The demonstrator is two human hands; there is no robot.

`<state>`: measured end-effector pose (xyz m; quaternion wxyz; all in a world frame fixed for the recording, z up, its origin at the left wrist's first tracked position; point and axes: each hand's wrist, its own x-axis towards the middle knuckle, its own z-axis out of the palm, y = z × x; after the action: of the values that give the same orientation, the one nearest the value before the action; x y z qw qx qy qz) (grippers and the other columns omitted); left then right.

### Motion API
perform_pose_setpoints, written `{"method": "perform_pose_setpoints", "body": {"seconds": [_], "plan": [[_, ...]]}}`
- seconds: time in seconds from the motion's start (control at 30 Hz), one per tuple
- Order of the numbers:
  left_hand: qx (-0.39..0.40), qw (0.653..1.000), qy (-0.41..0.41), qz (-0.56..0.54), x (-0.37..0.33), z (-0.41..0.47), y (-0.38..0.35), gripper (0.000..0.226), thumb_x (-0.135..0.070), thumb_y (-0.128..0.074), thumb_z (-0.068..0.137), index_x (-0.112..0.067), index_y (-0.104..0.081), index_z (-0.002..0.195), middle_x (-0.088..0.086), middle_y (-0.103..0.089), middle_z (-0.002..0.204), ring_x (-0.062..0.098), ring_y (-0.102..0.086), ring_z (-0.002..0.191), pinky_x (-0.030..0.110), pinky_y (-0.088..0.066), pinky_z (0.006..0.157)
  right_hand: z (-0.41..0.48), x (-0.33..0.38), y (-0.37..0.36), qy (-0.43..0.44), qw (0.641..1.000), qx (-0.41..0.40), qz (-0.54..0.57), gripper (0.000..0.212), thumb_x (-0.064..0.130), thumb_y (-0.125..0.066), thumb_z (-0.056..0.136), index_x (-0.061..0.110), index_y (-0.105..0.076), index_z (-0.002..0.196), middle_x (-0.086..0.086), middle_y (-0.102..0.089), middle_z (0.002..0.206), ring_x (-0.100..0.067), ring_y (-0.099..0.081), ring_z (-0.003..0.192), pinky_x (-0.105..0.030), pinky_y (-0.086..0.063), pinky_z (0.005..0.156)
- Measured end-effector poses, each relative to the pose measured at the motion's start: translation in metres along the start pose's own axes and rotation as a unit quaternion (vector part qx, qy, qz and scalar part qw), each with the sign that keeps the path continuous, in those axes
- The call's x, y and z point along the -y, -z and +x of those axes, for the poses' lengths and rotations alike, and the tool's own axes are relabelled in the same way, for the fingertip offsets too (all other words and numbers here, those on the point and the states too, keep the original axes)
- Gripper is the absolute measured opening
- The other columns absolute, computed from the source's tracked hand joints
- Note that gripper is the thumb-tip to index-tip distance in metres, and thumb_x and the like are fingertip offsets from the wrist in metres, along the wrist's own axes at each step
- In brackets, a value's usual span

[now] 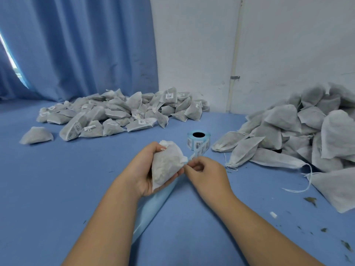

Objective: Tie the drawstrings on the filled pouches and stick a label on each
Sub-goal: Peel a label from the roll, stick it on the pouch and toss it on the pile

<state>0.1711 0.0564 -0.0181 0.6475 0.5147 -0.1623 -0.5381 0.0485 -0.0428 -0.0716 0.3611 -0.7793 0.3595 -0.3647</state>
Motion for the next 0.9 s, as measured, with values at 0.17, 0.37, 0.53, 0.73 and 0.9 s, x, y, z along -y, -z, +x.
{"method": "perform_pose_setpoints", "body": {"seconds": [0.17, 0.37, 0.53, 0.73, 0.9], "plan": [[0.052, 0.998, -0.018, 0.012, 0.004, -0.003, -0.003, 0.051, -0.02, -0.043, 0.091, 0.001, -0.073, 0.055, 0.022, -0.07, 0.072, 0.032, -0.071, 0.059, 0.03, -0.057, 0.048, -0.001, 0.002, 0.002, 0.004, 0.999, 0.015, -0.028, 0.011, 0.034, -0.069, 0.08, 0.031, -0.062, 0.071, 0.017, -0.062, 0.068, 0.009, -0.054, 0.063, -0.006, -0.036, 0.052], [0.005, 1.0, -0.024, 0.006, 0.006, -0.009, -0.007, 0.034, -0.017, -0.047, 0.091, 0.008, -0.069, 0.087, 0.028, -0.07, 0.077, 0.041, -0.071, 0.067, 0.044, -0.061, 0.056, -0.007, 0.004, 0.008, -0.012, 1.0, 0.012, 0.013, 0.021, 0.018, -0.067, 0.079, 0.026, -0.06, 0.061, 0.013, -0.057, 0.058, 0.008, -0.05, 0.054, -0.008, -0.035, 0.051], [-0.045, 0.997, -0.038, 0.042, 0.004, -0.018, -0.012, 0.025, -0.019, -0.057, 0.088, -0.004, -0.06, 0.108, 0.017, -0.07, 0.085, 0.035, -0.069, 0.082, 0.051, -0.056, 0.088, -0.013, 0.005, 0.03, -0.07, 0.996, -0.02, 0.046, 0.015, 0.014, -0.061, 0.078, 0.019, -0.065, 0.065, 0.007, -0.064, 0.065, -0.006, -0.054, 0.062, -0.014, -0.037, 0.052], [-0.037, 0.991, -0.119, 0.05, 0.006, -0.039, -0.027, 0.017, -0.017, -0.06, 0.089, -0.007, -0.065, 0.102, 0.01, -0.075, 0.079, 0.024, -0.074, 0.07, 0.036, -0.061, 0.06, -0.035, 0.006, 0.089, -0.064, 0.992, -0.066, 0.083, 0.013, 0.016, -0.064, 0.079, 0.023, -0.066, 0.067, 0.006, -0.068, 0.067, -0.009, -0.06, 0.063, -0.027, -0.044, 0.06], [0.035, 0.976, -0.116, 0.181, 0.047, -0.045, -0.069, 0.016, -0.02, -0.059, 0.093, -0.027, -0.072, 0.099, 0.005, -0.077, 0.095, 0.022, -0.073, 0.09, 0.048, -0.055, 0.091, -0.066, 0.009, 0.137, -0.005, 0.982, -0.146, 0.117, 0.017, 0.009, -0.065, 0.079, 0.024, -0.065, 0.073, 0.014, -0.065, 0.068, 0.001, -0.054, 0.057, -0.019, -0.043, 0.058]]}}
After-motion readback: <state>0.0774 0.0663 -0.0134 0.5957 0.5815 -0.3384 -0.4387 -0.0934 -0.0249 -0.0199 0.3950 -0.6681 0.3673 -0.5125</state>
